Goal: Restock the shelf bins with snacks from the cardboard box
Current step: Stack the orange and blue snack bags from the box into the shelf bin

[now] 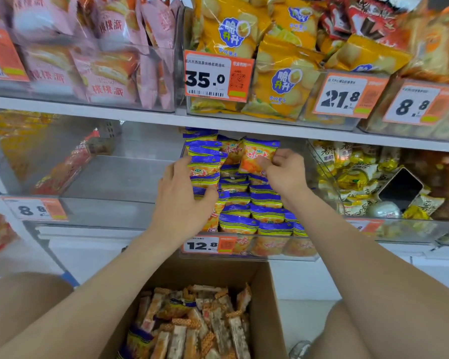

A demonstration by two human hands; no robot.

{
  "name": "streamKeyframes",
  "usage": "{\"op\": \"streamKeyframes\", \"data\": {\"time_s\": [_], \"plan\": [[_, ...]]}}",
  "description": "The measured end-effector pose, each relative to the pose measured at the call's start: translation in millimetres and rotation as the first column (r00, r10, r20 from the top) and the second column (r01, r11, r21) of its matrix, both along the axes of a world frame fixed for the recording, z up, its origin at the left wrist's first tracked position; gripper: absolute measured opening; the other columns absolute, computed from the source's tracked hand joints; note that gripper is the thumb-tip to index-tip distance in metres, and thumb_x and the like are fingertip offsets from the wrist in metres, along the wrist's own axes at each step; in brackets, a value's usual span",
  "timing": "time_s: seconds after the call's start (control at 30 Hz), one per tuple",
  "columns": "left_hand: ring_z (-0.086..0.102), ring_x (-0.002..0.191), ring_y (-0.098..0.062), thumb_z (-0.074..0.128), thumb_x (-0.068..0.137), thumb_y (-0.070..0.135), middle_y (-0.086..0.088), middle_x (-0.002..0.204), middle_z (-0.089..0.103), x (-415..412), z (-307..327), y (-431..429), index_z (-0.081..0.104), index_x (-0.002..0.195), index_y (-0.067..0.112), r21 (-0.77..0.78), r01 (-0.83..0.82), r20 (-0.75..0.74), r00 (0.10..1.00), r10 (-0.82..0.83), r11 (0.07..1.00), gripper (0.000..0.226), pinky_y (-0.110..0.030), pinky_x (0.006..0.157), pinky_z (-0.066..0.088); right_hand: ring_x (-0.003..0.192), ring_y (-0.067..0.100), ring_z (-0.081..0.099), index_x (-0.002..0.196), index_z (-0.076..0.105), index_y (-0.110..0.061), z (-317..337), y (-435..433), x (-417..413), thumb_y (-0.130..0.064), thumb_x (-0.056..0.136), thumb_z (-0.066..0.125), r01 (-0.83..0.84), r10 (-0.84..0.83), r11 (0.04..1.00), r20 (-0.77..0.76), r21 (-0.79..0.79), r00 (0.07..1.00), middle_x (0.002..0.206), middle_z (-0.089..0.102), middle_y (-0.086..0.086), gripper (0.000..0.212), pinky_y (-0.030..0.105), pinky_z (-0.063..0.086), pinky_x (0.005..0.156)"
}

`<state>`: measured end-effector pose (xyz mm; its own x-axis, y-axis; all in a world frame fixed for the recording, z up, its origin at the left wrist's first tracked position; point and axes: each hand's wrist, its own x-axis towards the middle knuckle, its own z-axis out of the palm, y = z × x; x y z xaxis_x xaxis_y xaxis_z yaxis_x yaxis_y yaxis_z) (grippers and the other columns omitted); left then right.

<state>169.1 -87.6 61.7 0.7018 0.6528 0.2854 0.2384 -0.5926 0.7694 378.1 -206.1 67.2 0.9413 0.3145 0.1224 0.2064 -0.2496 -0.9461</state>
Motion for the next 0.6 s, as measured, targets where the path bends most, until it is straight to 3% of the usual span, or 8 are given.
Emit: {"op": "streamKeyframes", "data": {"time_s": [0.2,0.3,0.47,0.6], "plan": [[0.049,0.132,-0.021,0.07,0.094,0.037,0.003,0.146,0.045,-0.9,0.2,1.5,0.048,0.145,0.025,0.018,-0.02,-0.004,1.0,0.02,1.0,0.057,-0.03,0.098,0.04,0.067,0.015,0.054,0.096,0.062,-0.012,-7.2,38.3,9.0,-0.03,0.091,0.082,-0.042,0.088,0.979,0.232,-0.197,0.969,0.073,0.065,0.006,0.027,0.027,0.044,0.064],[0.048,0.133,-0.019,0.069,0.095,0.039,0.004,0.147,0.044,-2.0,0.4,2.3,0.048,0.145,0.027,0.02,-0.011,-0.003,1.0,0.011,1.0,0.055,-0.032,0.102,0.043,0.057,0.01,0.048,0.073,0.049,-0.017,-8.4,46.7,9.3,-0.027,0.096,0.077,-0.079,0.159,0.942,0.228,-0.327,0.961,0.063,0.053,-0.001,0.037,0.023,0.035,0.05],[0.048,0.132,-0.019,0.068,0.096,0.04,0.004,0.147,0.042,-1.9,-0.7,3.4,0.049,0.144,0.029,0.023,0.002,-0.003,1.0,-0.002,1.0,0.052,-0.031,0.101,0.042,0.056,0.012,0.046,0.066,0.046,-0.018,-2.9,49.7,10.0,-0.031,0.098,0.073,-0.055,0.173,0.883,0.214,-0.465,0.961,0.062,0.048,0.0,0.044,0.028,0.031,0.053],[0.05,0.131,-0.019,0.067,0.098,0.043,0.004,0.147,0.042,-2.9,-0.6,4.2,0.048,0.144,0.03,-0.006,0.011,0.012,1.0,-0.01,1.0,0.052,-0.043,0.103,0.052,0.062,0.021,0.052,0.066,0.047,-0.017,-3.7,52.3,4.0,-0.038,0.092,0.074,0.048,0.1,0.878,0.281,-0.476,0.955,0.064,0.052,0.002,0.043,0.03,0.037,0.059]]}}
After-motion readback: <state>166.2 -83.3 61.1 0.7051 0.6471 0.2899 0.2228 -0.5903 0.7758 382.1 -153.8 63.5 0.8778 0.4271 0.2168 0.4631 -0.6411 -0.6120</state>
